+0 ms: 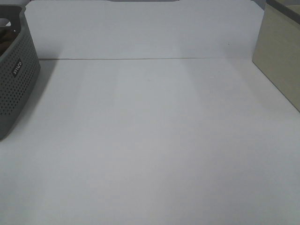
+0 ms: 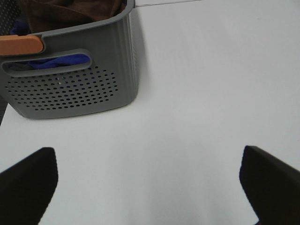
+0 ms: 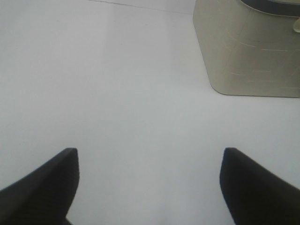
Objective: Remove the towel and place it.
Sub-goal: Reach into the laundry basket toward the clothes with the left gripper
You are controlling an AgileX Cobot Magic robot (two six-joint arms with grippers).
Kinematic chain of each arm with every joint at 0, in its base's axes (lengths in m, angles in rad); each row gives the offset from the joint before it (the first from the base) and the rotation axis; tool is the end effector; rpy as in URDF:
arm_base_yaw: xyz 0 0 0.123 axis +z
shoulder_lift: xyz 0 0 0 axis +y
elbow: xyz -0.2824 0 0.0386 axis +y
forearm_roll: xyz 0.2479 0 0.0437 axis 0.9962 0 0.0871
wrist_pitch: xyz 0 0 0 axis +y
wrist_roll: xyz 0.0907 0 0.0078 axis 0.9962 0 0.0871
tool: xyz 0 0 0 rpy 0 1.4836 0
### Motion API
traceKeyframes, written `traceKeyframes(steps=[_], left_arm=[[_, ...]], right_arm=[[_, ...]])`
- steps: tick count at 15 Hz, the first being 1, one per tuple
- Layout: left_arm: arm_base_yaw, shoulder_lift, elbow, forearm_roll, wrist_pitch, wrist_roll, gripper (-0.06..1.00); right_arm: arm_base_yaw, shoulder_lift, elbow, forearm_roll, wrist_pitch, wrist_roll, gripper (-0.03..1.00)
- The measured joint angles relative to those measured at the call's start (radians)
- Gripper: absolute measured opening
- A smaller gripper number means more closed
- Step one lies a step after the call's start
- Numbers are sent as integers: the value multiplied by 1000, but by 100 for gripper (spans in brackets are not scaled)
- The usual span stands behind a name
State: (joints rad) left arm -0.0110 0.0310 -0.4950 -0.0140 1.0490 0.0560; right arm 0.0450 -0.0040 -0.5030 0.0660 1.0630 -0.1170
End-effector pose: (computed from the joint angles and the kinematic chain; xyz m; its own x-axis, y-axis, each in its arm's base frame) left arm 0.0010 -0.0011 0.2768 -0.4758 0.0542 -0.8779 0.0450 0.9983 0.0373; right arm -0.0062 0.0050 0.2779 -0.4408 -0.1046 -0.8915 -0.1341 0.9897 -0.0498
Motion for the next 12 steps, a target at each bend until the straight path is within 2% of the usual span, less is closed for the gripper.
traceKeyframes(steps=[12], left_arm=[[0,0,0,0,0,0,98]], right_arm=[[0,0,0,0,0,0,79]])
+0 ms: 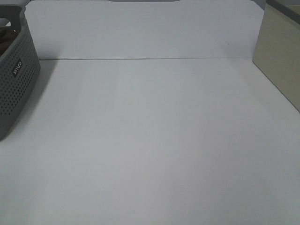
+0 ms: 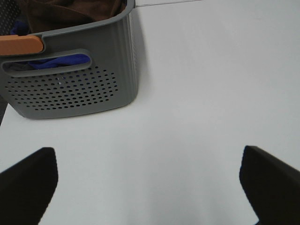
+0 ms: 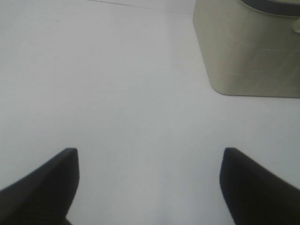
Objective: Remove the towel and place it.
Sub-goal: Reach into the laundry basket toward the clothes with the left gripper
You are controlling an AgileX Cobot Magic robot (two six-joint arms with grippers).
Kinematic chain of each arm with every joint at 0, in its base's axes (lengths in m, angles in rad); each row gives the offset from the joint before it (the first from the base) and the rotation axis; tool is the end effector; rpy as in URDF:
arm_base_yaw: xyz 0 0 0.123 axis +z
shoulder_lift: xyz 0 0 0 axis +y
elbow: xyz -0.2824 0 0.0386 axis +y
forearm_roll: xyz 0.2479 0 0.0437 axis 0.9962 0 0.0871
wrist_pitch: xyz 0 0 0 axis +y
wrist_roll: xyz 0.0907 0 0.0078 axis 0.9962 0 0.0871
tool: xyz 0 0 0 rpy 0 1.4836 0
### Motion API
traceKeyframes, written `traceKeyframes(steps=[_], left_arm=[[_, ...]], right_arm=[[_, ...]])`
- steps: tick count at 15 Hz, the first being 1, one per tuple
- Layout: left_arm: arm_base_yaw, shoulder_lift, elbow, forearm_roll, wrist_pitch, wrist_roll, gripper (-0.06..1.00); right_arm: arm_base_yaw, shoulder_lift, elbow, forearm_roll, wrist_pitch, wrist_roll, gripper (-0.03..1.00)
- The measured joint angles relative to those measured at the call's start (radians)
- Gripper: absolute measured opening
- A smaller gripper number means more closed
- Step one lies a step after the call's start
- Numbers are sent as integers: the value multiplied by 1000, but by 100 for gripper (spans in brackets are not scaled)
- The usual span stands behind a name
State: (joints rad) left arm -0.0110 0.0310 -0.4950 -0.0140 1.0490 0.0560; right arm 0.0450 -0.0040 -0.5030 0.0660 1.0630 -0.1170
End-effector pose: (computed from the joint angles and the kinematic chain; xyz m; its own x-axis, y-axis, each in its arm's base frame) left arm 0.0010 -0.0011 0.2768 -0.4758 0.0542 -0.8779 0.0450 0.9983 0.0373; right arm -0.0062 0.0050 0.2779 -0.4408 -0.1046 -0.8915 -0.1341 0.9897 -0.0498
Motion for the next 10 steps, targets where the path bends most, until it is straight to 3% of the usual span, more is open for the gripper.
traceKeyframes(steps=[3,6,10], left_arm=[[0,0,0,8,0,0,98],[0,0,0,65,-2,12,98],[0,44,-52,67,14,56,98]], right_arm=[[0,0,0,0,0,0,79],[0,0,0,0,0,0,79],[0,0,0,0,0,0,79]])
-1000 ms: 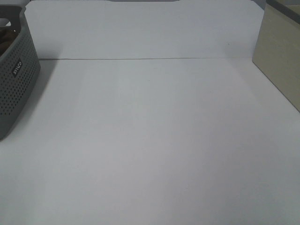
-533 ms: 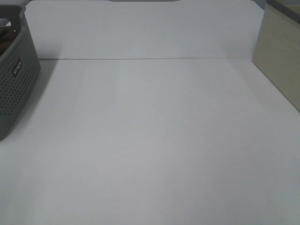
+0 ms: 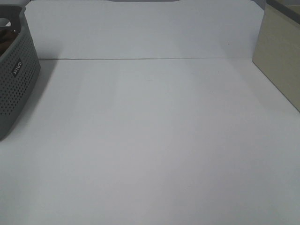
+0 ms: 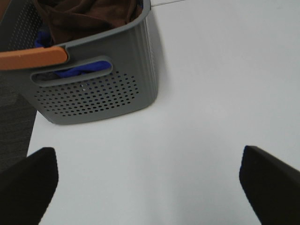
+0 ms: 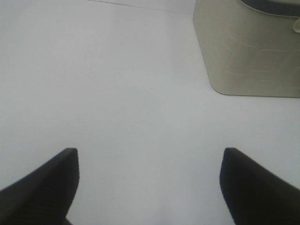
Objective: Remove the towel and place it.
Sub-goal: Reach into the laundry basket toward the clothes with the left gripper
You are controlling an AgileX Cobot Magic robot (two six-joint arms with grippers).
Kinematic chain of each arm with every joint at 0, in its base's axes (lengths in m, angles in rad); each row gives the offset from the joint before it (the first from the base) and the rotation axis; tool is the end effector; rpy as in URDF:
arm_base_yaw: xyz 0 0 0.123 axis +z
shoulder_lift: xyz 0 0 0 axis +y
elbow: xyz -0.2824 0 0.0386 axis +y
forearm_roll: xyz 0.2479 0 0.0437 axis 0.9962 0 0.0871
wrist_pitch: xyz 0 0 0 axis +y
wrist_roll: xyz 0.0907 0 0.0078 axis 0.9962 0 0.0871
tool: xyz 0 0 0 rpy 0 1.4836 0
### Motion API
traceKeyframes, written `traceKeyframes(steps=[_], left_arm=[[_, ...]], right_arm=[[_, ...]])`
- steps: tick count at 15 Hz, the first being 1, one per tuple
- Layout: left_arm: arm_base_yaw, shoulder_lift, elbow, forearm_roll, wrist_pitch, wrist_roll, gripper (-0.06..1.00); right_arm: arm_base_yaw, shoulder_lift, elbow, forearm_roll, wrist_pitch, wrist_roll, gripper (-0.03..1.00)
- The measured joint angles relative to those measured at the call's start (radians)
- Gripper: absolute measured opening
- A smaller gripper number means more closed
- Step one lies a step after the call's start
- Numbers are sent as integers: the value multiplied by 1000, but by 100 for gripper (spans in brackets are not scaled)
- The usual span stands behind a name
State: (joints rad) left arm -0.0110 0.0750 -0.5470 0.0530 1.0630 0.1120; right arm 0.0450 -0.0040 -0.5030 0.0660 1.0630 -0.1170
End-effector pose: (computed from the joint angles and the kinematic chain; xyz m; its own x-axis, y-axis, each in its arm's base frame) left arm 0.0019 0.0042 0.2903 -0.4817 0.1425 -0.8647 0.0369 0.9891 0.1424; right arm -0.0062 0.0050 0.2779 -0.4408 -0.1046 -0.8915 -0.1341 0.9897 -0.0498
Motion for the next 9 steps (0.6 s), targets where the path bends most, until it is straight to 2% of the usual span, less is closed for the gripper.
traceKeyframes(steps=[2,4,7,8,9], left_arm=[[0,133,-137,23,4,117,98],[0,335,-297,105,4,297,98],[0,592,-487,186,3,462,98],[0,691,-570,208,2,535,97],[0,908,-727,248,2,632,96]], right_arm=[[0,0,0,0,0,0,79],[0,0,0,0,0,0,79],[0,0,0,0,0,0,79],[0,0,0,0,0,0,79],[0,0,0,0,0,0,79]])
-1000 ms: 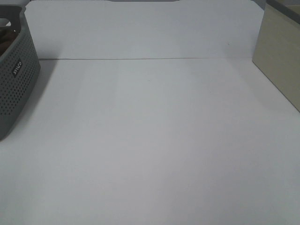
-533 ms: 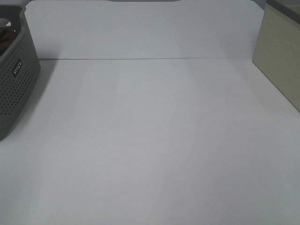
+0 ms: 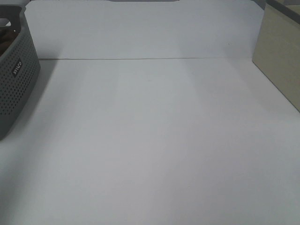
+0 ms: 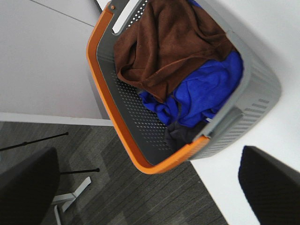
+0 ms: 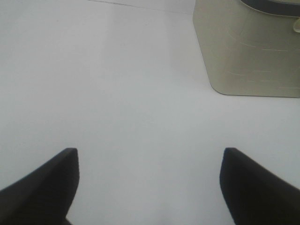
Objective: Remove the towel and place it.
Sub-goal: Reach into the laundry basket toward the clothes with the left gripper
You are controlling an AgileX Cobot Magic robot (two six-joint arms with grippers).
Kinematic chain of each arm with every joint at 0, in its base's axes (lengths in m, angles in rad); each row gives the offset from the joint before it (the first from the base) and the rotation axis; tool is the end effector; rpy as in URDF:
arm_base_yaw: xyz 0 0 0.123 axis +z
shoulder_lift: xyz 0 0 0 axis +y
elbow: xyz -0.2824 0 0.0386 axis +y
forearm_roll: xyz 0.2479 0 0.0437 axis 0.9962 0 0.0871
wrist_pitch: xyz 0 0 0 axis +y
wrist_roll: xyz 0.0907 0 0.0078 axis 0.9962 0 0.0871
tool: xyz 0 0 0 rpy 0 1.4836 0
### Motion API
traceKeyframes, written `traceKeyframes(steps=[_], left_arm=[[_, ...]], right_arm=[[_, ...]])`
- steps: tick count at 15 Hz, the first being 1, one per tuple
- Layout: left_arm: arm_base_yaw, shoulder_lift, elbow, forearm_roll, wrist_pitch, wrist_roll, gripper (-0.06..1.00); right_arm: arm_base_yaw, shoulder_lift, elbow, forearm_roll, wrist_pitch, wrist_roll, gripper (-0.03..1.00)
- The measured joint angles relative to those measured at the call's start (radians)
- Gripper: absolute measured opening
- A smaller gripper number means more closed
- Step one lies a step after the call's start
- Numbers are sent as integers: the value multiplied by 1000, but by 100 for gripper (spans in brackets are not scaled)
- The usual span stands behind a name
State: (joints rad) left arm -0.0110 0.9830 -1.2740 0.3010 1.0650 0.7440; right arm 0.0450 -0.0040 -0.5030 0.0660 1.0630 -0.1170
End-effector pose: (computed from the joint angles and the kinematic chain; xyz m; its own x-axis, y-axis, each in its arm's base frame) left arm 0.1697 0.0218 0.4379 -0.5383 0.7584 -0.3675 0.3609 0.6015 0.7127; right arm -0.0062 0.0050 0.2779 -0.4408 -0.1046 -0.8915 -0.1341 0.9897 -0.0498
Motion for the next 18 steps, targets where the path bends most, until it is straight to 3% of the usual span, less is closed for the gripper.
traceKeyframes(steps=[5,9,13,18], left_arm=[[27,490,-306,86,-16,63,95],[102,820,-504,84,-8,87,95],[210,1039,-539,35,1,171,95],[214,1177,-540,43,-74,224,95]], right_arm=[[0,0,0,0,0,0,79],[0,0,0,0,0,1,79],[0,0,0,0,0,1,79],[0,0,0,0,0,1,79]])
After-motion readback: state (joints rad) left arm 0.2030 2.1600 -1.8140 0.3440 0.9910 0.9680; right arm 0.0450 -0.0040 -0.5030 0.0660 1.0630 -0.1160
